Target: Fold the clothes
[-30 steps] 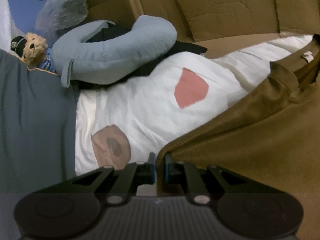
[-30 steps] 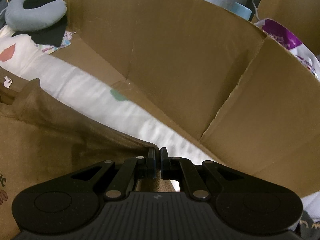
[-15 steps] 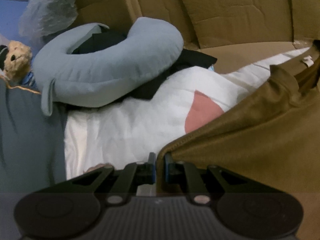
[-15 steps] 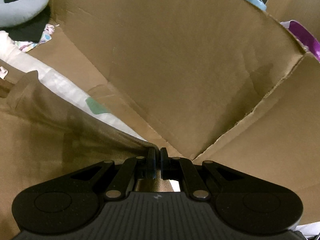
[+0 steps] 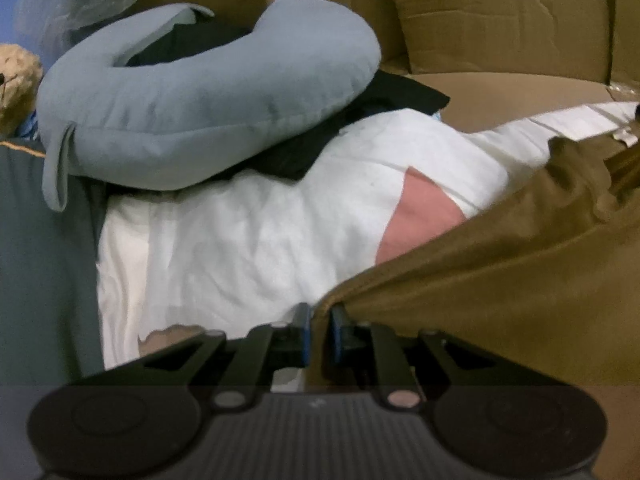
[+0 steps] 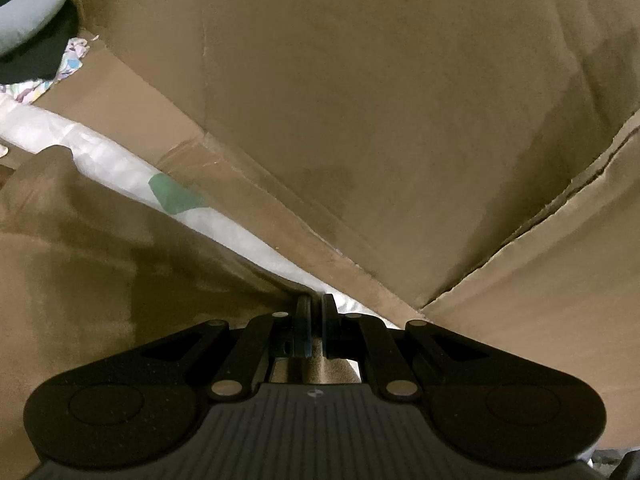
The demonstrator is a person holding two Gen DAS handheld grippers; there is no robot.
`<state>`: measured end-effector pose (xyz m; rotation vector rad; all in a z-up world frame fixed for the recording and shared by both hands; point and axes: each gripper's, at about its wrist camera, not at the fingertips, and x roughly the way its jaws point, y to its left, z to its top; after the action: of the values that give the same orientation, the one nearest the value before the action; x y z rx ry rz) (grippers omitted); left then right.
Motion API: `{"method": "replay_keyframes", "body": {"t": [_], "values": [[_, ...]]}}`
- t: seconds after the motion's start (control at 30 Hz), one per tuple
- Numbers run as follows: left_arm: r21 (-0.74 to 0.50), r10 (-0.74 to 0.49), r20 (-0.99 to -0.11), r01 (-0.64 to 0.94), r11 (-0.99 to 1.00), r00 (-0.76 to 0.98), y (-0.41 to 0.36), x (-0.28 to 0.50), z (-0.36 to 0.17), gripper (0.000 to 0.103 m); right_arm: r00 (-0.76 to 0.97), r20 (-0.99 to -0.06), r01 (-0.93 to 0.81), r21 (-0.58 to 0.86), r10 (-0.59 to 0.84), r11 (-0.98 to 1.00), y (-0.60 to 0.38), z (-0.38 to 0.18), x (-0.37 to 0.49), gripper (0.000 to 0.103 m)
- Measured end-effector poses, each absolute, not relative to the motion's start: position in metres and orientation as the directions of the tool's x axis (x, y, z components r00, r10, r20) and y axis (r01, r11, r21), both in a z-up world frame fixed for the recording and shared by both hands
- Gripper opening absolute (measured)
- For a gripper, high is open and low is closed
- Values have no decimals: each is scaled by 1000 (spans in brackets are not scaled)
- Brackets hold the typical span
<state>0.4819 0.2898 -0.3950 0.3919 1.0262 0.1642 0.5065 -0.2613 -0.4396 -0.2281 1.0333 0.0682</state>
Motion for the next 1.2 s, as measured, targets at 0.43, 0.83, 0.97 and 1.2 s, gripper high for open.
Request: {"method": "replay_keyframes", "body": {"t": [0.43,0.83,0.97,1.2], "values": [[435,352,-776,39,900,523,279,484,-382,7,512,-857,-133,-140,-53,981,-263,-420,509,2],[395,317,-798,47,917,512,282,482,-360,54,492,-871,-66,-45,-7,997,-279,-416,503,41],[369,281,-804,70,927,524,289,473,-336,56,510,-859,-115,-23,39,993,-285,-395,490,43],[313,220,-782,62,948,584,293,480,-305,56,585,-801,-178,30,130,984,-277,-366,492,43]]}}
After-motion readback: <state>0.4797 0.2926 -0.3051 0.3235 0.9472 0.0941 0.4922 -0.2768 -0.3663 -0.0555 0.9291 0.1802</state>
